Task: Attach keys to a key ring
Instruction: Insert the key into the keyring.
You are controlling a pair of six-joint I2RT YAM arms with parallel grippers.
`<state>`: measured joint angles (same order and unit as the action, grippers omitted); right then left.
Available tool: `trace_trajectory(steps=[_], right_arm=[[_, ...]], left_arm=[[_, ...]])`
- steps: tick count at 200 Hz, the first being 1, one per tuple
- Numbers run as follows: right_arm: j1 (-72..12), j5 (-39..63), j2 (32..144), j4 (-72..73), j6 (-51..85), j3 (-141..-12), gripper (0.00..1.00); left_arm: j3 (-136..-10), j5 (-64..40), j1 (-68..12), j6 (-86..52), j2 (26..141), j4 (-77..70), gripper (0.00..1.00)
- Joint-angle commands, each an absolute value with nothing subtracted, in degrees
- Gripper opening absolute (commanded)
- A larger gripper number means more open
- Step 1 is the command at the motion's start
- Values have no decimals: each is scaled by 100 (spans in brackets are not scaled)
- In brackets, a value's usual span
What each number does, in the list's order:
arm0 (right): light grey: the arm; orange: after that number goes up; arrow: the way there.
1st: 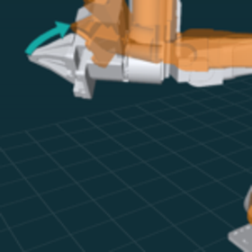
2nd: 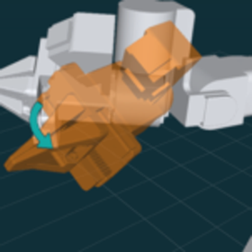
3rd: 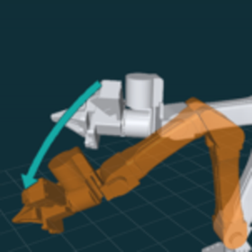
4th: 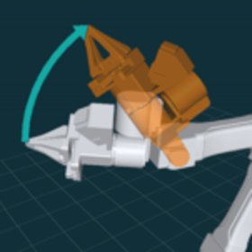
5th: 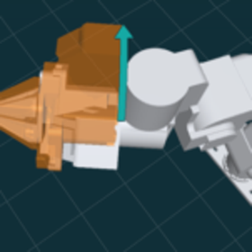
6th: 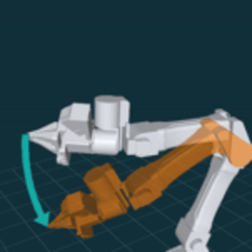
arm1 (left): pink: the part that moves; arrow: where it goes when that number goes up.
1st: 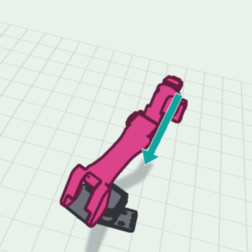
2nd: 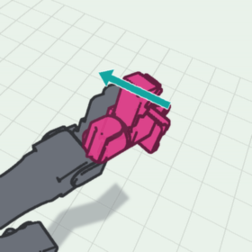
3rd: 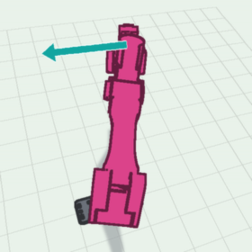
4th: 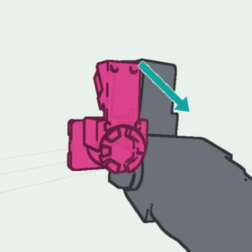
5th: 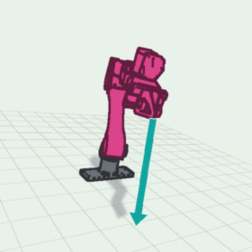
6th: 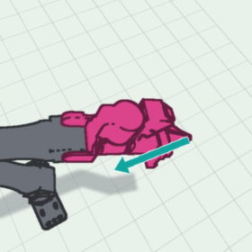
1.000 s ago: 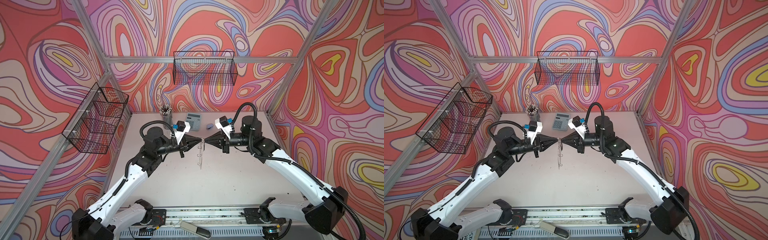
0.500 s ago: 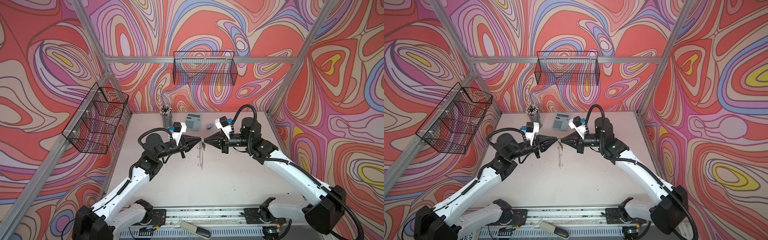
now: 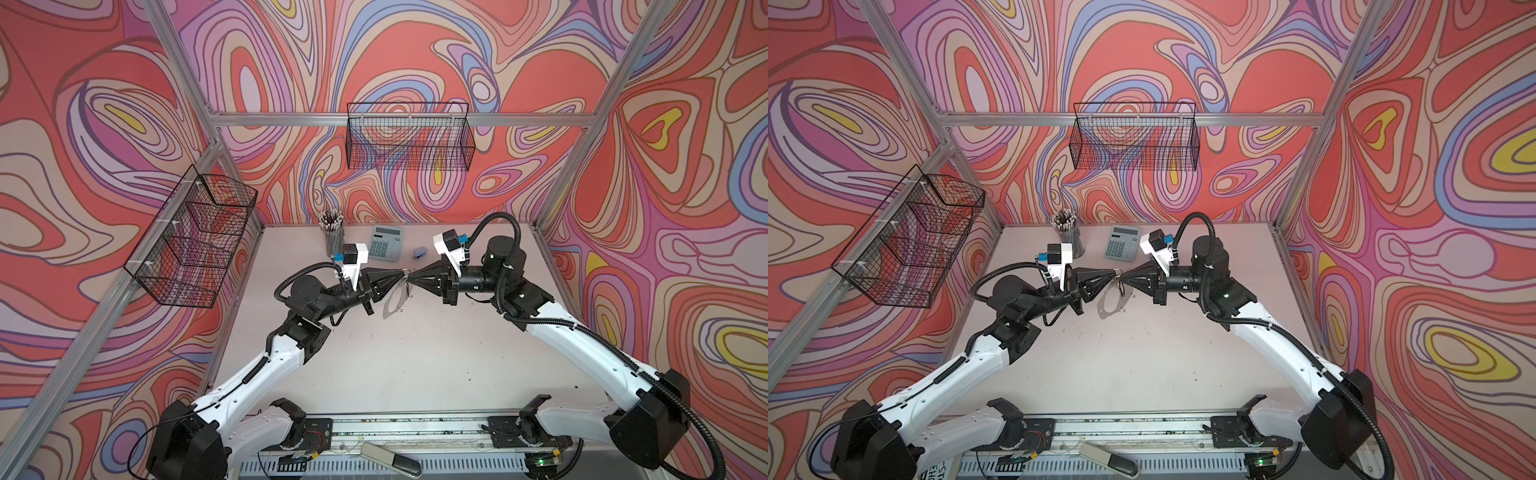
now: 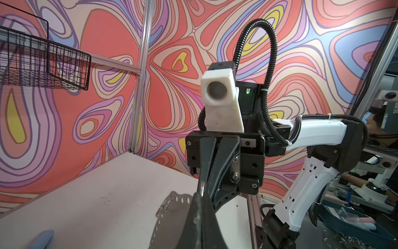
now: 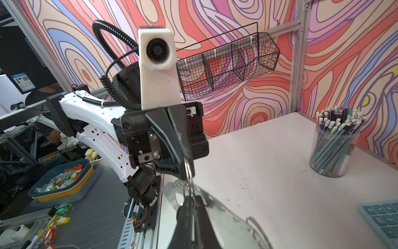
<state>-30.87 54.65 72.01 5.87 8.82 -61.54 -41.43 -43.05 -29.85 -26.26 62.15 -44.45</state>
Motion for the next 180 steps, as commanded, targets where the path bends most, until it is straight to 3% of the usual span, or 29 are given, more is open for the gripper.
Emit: trace_trajectory(steps=[1,67,116,180], right_arm=[[-3121,5493,7031,1043,1179,-5868,7],[-3123,4619,6612,3482,2363,-4863,27],[-3142,4779,6884,4276,2908,-5004,31],[-3416,4672,7151,3755,2486,-5378,31]], left_arm=[[-4084,-3956,-2981,-2910,6255,-5297,0],[-3981,-3746,-2982,-3179,6293,-5730,0],[-4052,-3814,-2988,-3247,6300,-5677,0],[-4095,-3893,-2999,-3282,6336,-5669,0]])
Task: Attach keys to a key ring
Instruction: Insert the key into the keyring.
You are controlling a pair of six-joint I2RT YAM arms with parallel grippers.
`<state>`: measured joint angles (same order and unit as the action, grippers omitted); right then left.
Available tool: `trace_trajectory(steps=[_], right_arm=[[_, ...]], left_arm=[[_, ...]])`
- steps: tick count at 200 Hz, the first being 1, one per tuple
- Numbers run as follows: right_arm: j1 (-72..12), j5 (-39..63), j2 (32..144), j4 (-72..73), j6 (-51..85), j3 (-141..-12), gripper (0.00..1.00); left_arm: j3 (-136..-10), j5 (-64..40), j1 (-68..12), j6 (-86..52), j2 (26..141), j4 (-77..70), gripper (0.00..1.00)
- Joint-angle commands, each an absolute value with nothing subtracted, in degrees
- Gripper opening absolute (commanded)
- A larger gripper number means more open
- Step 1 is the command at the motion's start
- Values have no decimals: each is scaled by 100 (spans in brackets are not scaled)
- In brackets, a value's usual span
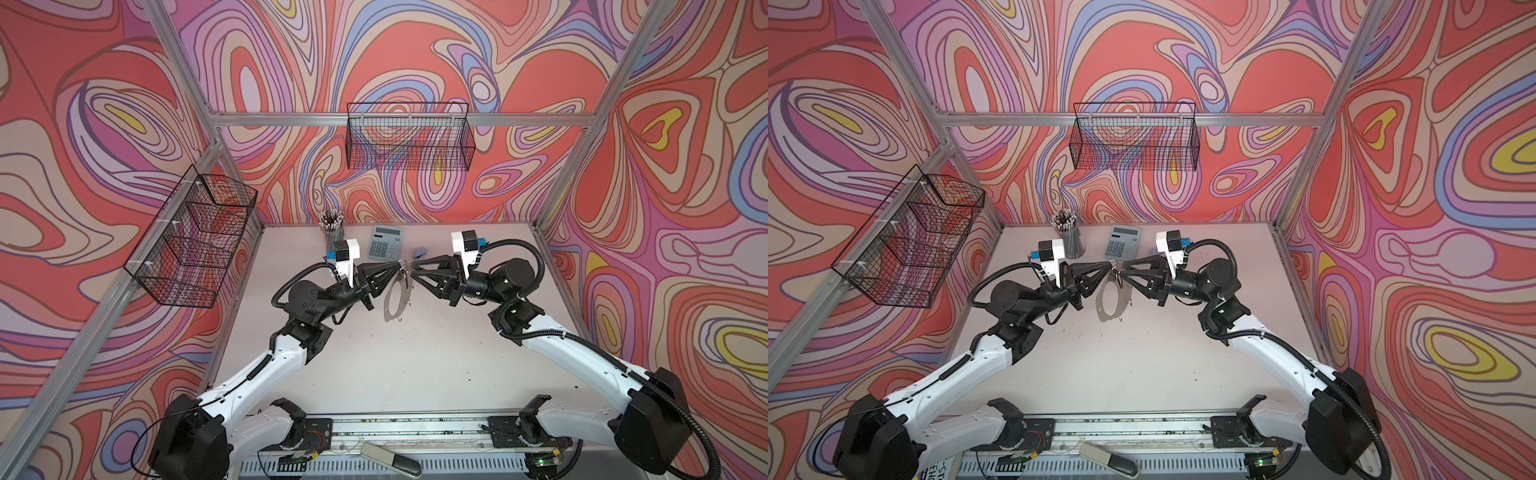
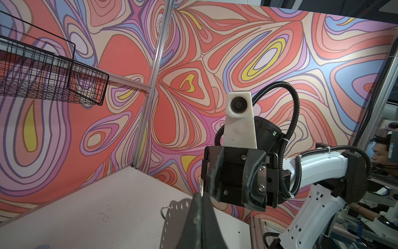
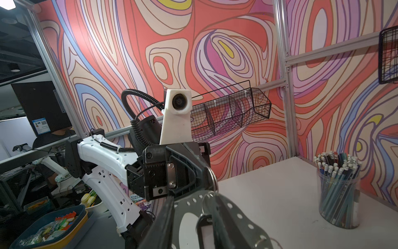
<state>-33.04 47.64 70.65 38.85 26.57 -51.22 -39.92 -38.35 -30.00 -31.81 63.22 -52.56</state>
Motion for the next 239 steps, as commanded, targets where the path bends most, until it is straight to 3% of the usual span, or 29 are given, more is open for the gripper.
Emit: trace_trajectory(steps=[1,98,153,239], right_arm=[[-3413,4669,7148,3754,2482,-5383,31],[-3446,3724,7025,3471,2113,-5174,31],[-3445,3884,7154,3276,2124,-5334,31],[-3445,4586,7386,3267,2232,-5615,11]], left_arm=[[-4100,-3893,-2998,-3285,6336,-5669,0],[-4080,-3890,-3000,-3243,6261,-5626,0],[-4105,-3933,-2997,-3261,6296,-5663,0],[-4151,-4062,-3032,-3278,6364,-5612,0]])
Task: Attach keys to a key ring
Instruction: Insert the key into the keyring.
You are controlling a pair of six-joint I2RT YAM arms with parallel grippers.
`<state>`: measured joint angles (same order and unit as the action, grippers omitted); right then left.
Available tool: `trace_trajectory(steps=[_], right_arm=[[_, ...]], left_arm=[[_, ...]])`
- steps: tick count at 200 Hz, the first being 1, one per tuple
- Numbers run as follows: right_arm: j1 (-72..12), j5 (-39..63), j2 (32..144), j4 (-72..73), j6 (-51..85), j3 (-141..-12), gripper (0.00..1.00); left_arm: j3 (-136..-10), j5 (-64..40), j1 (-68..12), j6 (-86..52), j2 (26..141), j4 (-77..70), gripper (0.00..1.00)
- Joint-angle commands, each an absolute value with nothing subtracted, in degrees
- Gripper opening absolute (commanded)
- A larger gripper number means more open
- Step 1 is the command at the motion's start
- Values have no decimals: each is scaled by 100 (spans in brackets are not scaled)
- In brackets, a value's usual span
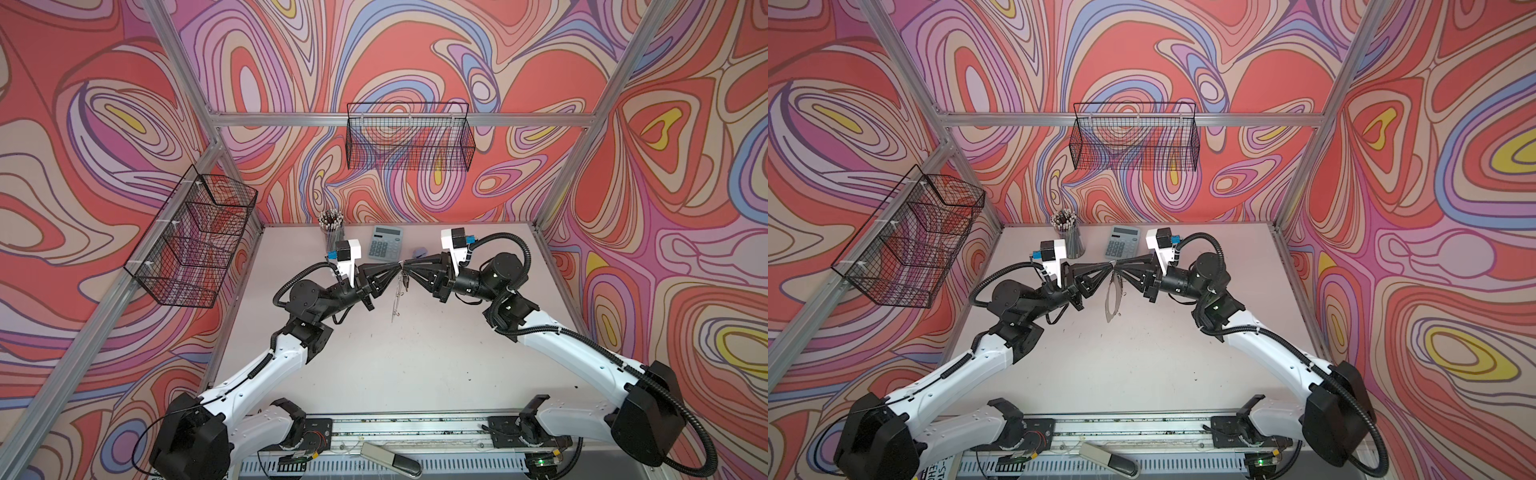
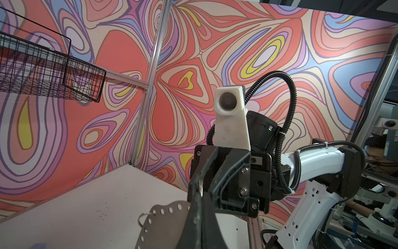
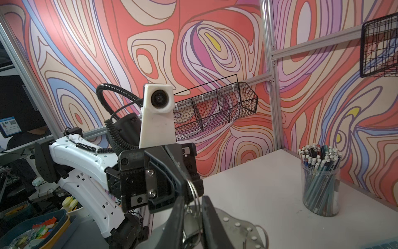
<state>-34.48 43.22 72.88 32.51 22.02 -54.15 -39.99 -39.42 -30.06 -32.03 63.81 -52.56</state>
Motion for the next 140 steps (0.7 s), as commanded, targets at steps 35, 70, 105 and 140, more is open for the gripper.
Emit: trace_trajectory(steps=[35,70,105,140], right_arm=[[-3454,4642,7395,3196,2197,-5660,0],[-3454,4494,7260,2586,1818,-5771,0],[-3377,4541,7335,391,378,-6486,0],[-3349,4437,7576,-1978,-1060,-7434,0]], left_arm=[[-4166,-4077,-3032,-3229,6332,-5538,0],[-4220,-4028,-3026,-3031,6252,-5104,7],[-4627,-4085,-3015,-1850,5804,-2892,20],[-5361,-4080,-2990,-472,5668,-323,24]])
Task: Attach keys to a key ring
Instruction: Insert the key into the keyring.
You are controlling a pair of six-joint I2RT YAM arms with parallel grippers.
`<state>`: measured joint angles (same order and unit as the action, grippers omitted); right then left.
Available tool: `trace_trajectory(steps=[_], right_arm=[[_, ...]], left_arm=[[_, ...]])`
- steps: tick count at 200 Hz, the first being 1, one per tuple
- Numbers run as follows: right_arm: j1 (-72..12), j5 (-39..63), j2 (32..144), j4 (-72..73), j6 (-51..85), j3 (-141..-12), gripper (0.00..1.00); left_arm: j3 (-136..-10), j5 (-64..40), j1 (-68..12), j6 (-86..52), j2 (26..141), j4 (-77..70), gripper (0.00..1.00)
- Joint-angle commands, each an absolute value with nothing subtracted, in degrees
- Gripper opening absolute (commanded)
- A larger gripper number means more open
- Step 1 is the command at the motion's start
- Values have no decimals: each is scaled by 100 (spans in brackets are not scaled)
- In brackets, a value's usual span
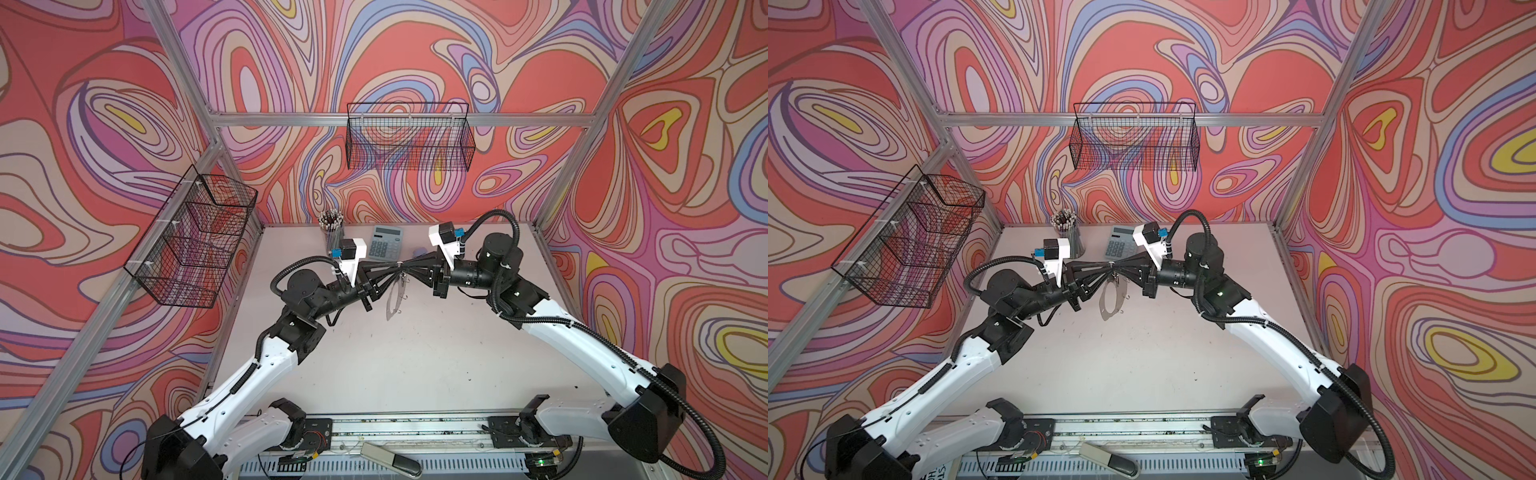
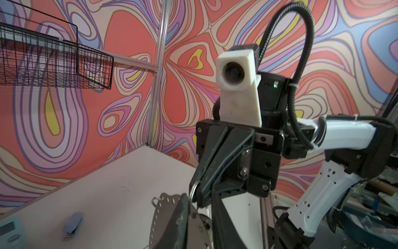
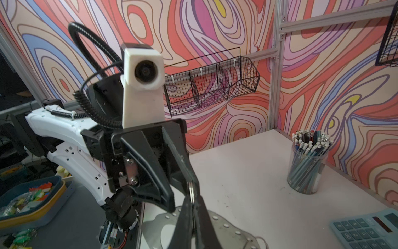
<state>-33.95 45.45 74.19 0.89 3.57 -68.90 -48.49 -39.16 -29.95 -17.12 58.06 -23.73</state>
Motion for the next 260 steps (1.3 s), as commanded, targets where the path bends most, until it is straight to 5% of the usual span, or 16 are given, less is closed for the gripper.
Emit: trace_trajectory(steps=[1,35,102,260], right_arm=[[-3349,4429,7580,-2035,-1097,-7453,0],[-3351,4139,7629,-3352,-1910,-7848,0],[-3367,4266,7680,-3490,-2061,-7996,0],[-3691,4501,7734,-3472,-1980,-8033,0]], left_arm=[[-5379,-4079,-2989,-447,5669,-271,24],[-5844,-4281,-2927,403,5724,1018,23],[-6537,-4578,-2919,1084,6280,2329,22],[-6495,-4507,-2918,826,6468,1766,13]])
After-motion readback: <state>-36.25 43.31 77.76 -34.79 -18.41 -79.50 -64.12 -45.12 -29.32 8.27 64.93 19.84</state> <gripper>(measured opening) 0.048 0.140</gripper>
